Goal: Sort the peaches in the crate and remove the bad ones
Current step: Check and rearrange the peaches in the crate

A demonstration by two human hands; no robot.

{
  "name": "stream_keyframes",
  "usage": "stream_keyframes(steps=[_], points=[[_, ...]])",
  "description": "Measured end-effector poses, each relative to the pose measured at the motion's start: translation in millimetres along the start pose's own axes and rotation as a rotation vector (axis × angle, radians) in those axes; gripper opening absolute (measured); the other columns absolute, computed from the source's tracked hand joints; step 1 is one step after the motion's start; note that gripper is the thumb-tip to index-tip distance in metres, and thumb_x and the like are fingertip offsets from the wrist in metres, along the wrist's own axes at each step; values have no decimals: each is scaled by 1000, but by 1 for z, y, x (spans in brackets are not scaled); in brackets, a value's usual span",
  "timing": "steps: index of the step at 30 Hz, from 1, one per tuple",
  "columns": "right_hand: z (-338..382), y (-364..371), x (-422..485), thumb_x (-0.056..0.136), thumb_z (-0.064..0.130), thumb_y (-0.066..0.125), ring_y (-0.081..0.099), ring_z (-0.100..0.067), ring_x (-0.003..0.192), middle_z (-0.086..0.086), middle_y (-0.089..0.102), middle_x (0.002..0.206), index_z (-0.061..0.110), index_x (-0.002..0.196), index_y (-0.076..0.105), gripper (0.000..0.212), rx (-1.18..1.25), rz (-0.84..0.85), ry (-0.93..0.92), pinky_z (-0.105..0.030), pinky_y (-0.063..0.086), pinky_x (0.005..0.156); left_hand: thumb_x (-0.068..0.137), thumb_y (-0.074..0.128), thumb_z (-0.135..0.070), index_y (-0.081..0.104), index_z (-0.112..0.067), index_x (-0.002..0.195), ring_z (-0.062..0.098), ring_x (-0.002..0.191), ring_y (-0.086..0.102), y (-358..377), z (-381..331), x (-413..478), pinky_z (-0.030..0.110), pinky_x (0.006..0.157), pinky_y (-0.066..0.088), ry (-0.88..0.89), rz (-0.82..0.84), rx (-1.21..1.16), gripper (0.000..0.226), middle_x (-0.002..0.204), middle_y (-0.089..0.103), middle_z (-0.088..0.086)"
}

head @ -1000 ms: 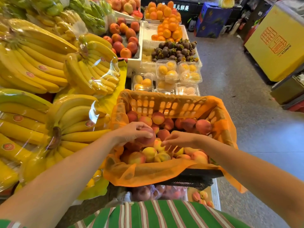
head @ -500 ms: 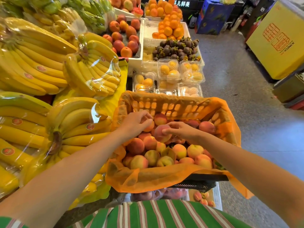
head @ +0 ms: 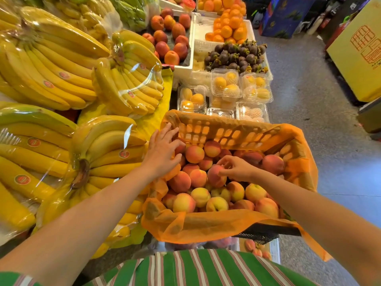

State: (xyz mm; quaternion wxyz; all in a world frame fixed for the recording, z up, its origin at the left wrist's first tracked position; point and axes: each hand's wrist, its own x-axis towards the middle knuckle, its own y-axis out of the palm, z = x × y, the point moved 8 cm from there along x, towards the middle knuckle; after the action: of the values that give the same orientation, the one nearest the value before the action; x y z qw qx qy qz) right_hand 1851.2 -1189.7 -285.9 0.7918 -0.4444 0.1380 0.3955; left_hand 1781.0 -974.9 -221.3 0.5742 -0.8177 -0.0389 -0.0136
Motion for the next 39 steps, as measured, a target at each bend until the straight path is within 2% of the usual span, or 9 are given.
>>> stream_keyframes(steps=[3,7,14,17,21,25,28,32,39], points=[[0,-2,5,91,31,64,59,-19,102,-1,58,112,16,122,58,36,45,-58,2,-36,51,90,89,59,-32,62,-29,113,20,149,2,0,1,1,45,118,-1,-4,-5,-26,25,157,27,1],[0,-5,2,83,30,75,55,-20,111,0,56,117,14,129,50,55,111,-71,-2,-34,49,92,89,58,-32,62,-29,112,20,149,1,0,2,1,44,118,-2,-5,-5,-21,24,157,27,0],[9,-7,4,87,21,71,62,-18,105,-3,66,112,12,123,59,39,45,-174,-85,-34,52,90,88,58,-31,63,-29,112,21,149,3,0,0,2,45,118,0,-22,13,16,24,156,28,1],[10,-18,-4,88,21,68,61,-14,106,0,66,115,14,121,63,34,28,-136,-107,-28,50,89,86,59,-27,65,-28,111,24,147,13,-5,-12,9,47,118,3,3,-27,48,25,150,38,3],[-5,-55,-26,86,18,70,61,-15,106,-1,66,115,16,117,65,32,-132,-266,-145,-34,51,92,83,60,-24,68,-23,107,26,134,37,-2,-45,27,43,109,20,158,-44,30,25,125,60,1],[-24,-93,-51,81,25,66,56,-22,106,-1,60,114,21,119,61,38,-557,-392,-151,-36,48,85,84,61,-26,66,-21,114,26,124,47,23,-86,47,42,100,34,311,107,-42,30,116,65,2],[-54,-97,-57,85,32,60,53,-31,108,-11,55,119,17,129,50,48,-850,-270,55,-39,46,84,88,56,-38,56,-26,129,23,127,42,60,-103,52,38,100,33,361,333,53,42,130,56,1],[-61,-96,-55,90,20,54,51,-33,108,-15,50,118,11,130,44,42,-935,-230,87,-39,43,83,94,49,-41,50,-25,135,28,120,45,87,-106,50,39,95,39,341,527,97,44,130,52,5],[-61,-99,-48,86,26,61,51,-32,105,-14,47,120,11,125,47,44,-914,-216,55,-37,45,84,92,54,-34,55,-26,127,26,114,47,91,-104,57,42,94,42,282,567,-85,36,122,56,4]])
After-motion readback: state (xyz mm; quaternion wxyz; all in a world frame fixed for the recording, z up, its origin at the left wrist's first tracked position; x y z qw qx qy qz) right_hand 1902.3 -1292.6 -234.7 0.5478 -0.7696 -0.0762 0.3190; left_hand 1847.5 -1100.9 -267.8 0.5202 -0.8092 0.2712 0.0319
